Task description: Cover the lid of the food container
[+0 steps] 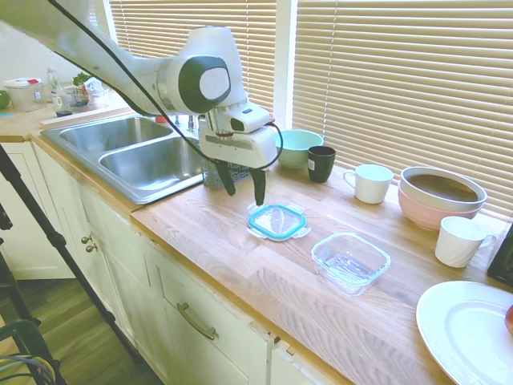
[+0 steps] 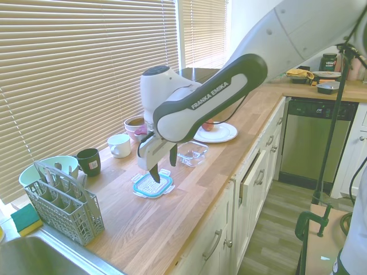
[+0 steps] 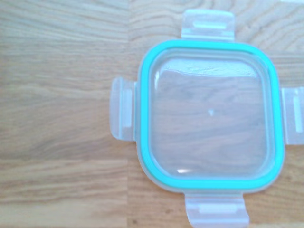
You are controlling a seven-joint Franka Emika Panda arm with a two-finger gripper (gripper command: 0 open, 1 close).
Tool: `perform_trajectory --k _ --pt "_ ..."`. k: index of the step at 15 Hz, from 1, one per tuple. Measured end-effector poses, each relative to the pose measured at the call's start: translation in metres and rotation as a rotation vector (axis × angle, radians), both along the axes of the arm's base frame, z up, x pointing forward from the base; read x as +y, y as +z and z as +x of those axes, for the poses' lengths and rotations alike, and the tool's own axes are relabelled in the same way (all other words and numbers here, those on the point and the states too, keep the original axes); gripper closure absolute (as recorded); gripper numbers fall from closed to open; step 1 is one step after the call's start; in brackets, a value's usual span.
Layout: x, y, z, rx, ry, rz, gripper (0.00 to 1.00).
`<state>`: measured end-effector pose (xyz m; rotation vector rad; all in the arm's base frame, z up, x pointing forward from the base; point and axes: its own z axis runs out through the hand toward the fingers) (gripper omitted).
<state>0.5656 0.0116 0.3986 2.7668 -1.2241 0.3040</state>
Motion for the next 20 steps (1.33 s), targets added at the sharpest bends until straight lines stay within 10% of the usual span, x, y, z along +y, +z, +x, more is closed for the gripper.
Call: perform_trajectory --k 20 --pt "0.035 -0.066 0.095 0.094 -0.08 -0.126 0.0"
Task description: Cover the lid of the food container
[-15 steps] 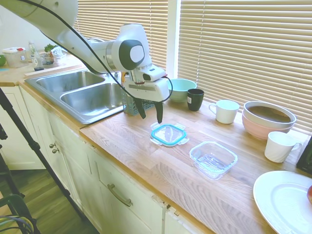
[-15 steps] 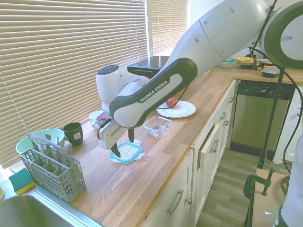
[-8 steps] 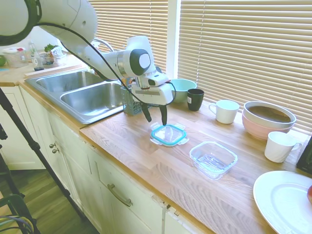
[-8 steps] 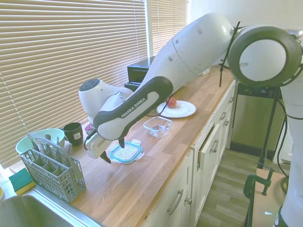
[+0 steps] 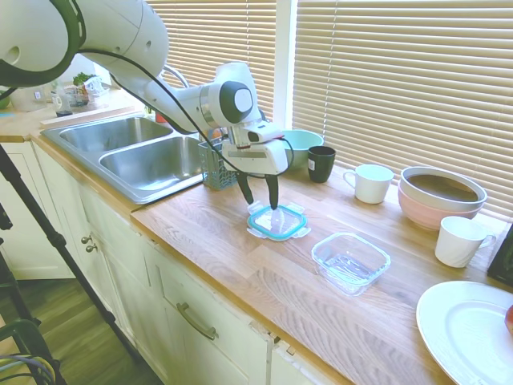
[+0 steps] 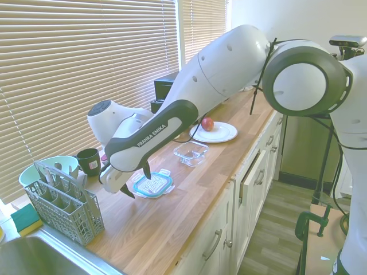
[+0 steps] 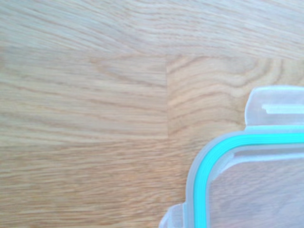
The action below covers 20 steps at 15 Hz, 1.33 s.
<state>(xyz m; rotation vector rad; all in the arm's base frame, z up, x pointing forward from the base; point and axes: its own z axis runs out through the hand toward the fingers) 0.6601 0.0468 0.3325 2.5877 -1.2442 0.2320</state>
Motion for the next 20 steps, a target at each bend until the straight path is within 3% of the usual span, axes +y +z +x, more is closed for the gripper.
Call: perform_trajectory --k 12,13,20 --pt "-0.009 -0.01 -0.004 0.045 -0.035 -0.015 0.0" --pt "-0.009 -0.01 -0.004 0.047 -0.037 -0.016 1.0" --pt "-0.014 -0.011 -0.005 0.068 -0.056 -0.007 1.0"
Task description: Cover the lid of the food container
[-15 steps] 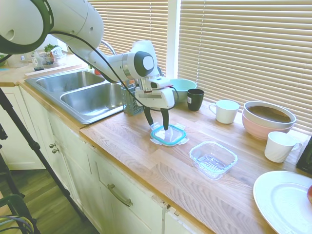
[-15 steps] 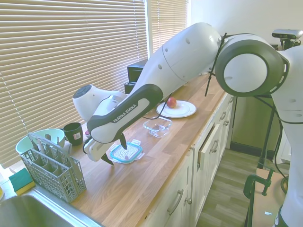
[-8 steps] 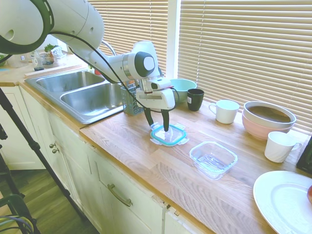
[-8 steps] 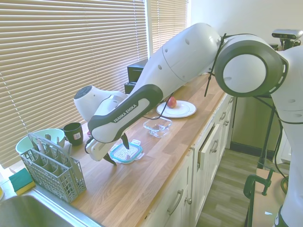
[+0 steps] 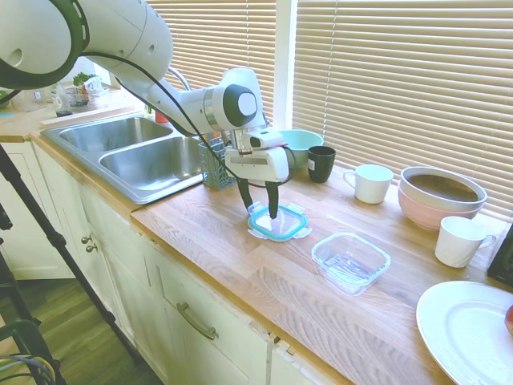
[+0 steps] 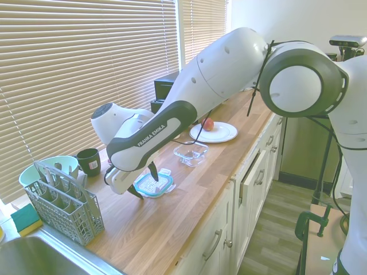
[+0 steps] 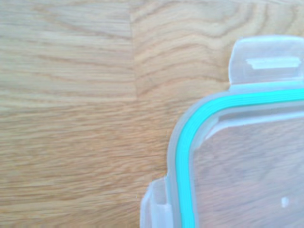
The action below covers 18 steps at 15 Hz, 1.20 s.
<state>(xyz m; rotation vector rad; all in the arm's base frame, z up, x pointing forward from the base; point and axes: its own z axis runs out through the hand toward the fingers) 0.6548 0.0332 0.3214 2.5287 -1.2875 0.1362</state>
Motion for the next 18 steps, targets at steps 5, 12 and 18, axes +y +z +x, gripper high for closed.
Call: perform_trajectory --k 5,12,18 --pt "0.002 -0.003 0.0 0.011 0.016 0.006 1.0" --pt "0.011 -0.009 0.002 0.024 0.04 -0.004 1.0" --pt "0.01 -0.01 0.005 0.038 0.05 -0.033 1.0"
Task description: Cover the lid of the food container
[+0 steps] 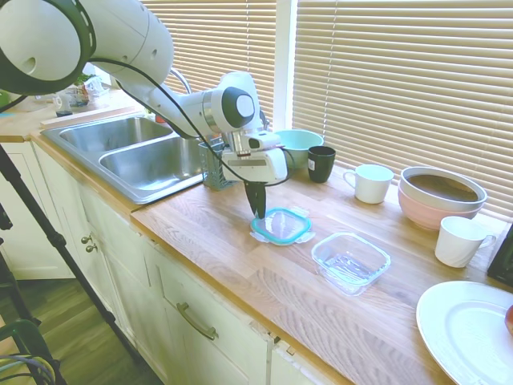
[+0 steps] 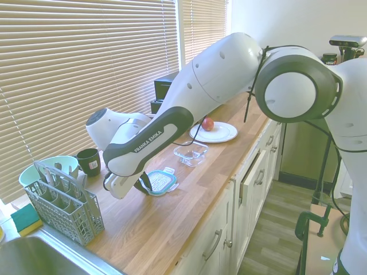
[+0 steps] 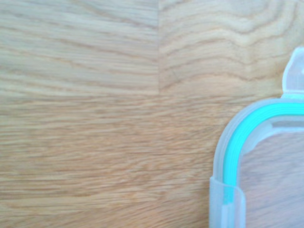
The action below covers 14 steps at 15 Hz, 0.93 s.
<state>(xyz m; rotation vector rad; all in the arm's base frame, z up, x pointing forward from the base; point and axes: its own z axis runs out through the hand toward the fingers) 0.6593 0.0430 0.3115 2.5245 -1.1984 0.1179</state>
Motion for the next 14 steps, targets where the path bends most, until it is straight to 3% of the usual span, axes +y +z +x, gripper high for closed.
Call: perform_trajectory --k 4,14 --pt "-0.001 0.001 0.0 -0.004 0.0 0.004 1.0" --pt "-0.02 0.025 -0.008 -0.08 0.028 0.083 1.0"
